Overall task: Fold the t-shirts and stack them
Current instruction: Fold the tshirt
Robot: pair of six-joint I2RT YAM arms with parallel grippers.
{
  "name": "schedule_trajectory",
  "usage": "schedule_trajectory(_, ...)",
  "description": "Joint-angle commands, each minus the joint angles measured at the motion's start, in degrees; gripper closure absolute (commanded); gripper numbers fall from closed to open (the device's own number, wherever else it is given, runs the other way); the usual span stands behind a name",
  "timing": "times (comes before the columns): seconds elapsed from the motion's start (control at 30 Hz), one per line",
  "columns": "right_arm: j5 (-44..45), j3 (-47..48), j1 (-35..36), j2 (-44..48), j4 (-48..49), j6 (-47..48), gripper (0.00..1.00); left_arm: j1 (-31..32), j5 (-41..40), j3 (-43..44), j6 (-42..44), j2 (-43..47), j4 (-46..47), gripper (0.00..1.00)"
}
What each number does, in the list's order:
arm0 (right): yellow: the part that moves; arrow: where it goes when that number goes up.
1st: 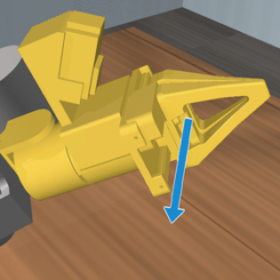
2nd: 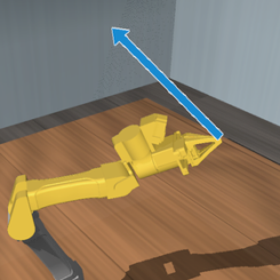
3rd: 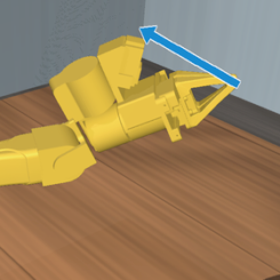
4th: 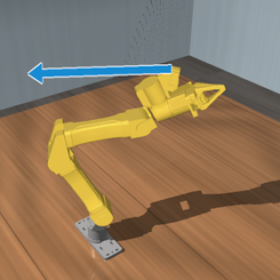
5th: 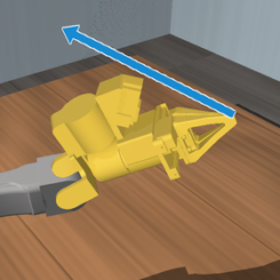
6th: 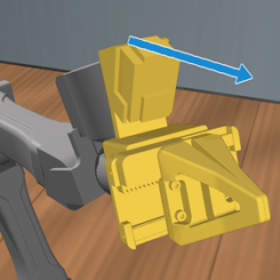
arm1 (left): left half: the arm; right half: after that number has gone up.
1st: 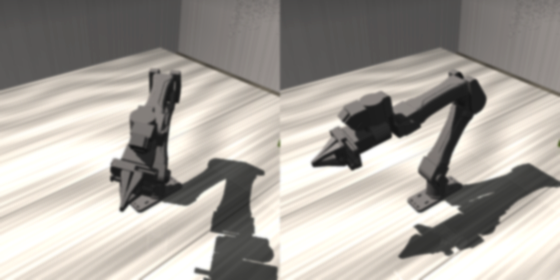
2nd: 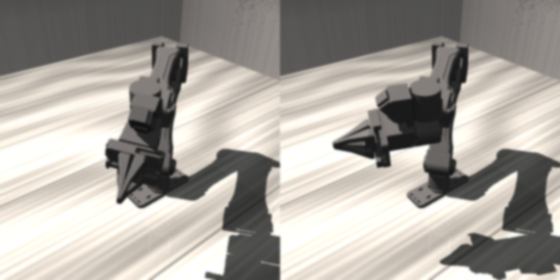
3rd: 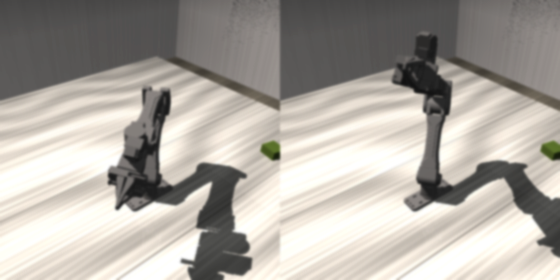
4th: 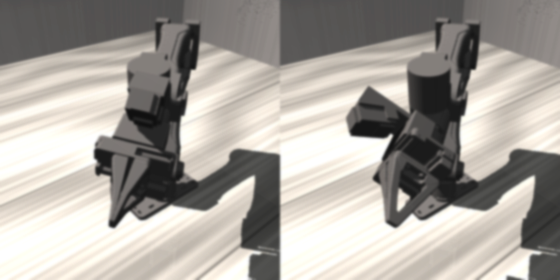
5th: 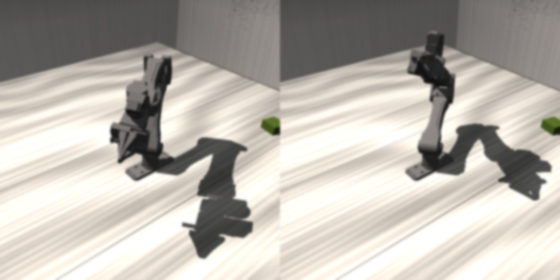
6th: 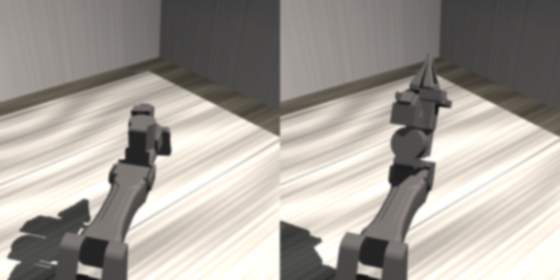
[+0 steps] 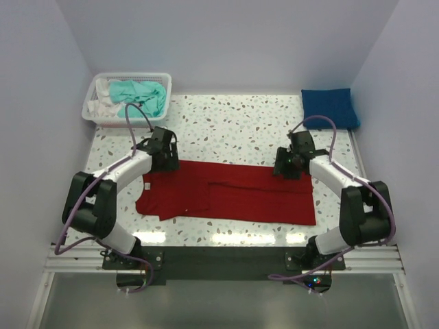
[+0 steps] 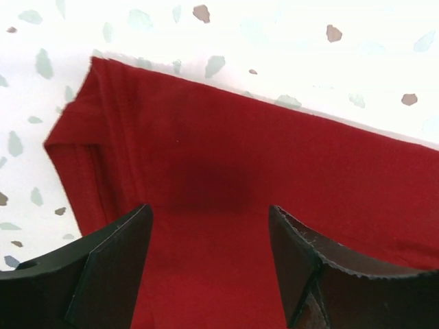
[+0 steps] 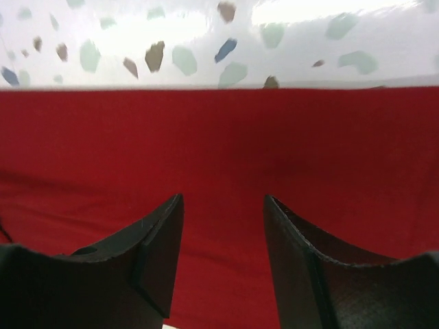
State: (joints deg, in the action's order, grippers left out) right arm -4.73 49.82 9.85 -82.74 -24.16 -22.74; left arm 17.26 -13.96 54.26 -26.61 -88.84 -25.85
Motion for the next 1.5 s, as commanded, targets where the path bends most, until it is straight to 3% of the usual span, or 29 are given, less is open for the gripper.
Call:
schedule_trajectory(0.0,-1.86,2.03,2.01,-4.69,0.52,3.4,0.46,0.93,-0.55,1.2,-2.83,-2.82,-0.09,0.28)
schedule_trajectory(0.37,-4.05,-1.92,3.25,-10.07,-4.22,2.36,0.44,2.08,0.51,4.88,0.41,-15.21,3.17,0.34)
schedule_trajectory(0.57,-8.54,-6.31,7.28,-9.38,-8.44,-0.19,0.39,2.96,-0.37,17.88,6.29,-28.81,2.03,0.31)
schedule_trajectory(0.7,-10.91,-8.95,11.24,-5.07,-10.29,-1.87,0.38,5.94,-0.46,33.67,10.08,-37.27,0.8,0.28)
schedule_trajectory(0.93,-17.24,-5.11,16.78,0.65,-13.45,0.41,0.35,10.69,1.3,50.85,13.78,-46.34,2.46,0.24)
schedule_trajectory(1.03,-16.63,0.25,16.96,2.05,-14.6,2.08,0.33,11.13,1.21,51.83,13.69,-44.15,3.78,0.23)
schedule_trajectory(1.2,-16.36,9.66,16.87,-1.09,-12.41,4.81,0.33,11.04,-2.9,46.22,13.6,-31.94,5.98,0.22)
schedule_trajectory(1.47,-25.15,21.1,17.22,-15.07,4.02,0.78,0.32,9.38,-11.26,36.55,9.21,-9.9,3.7,0.12)
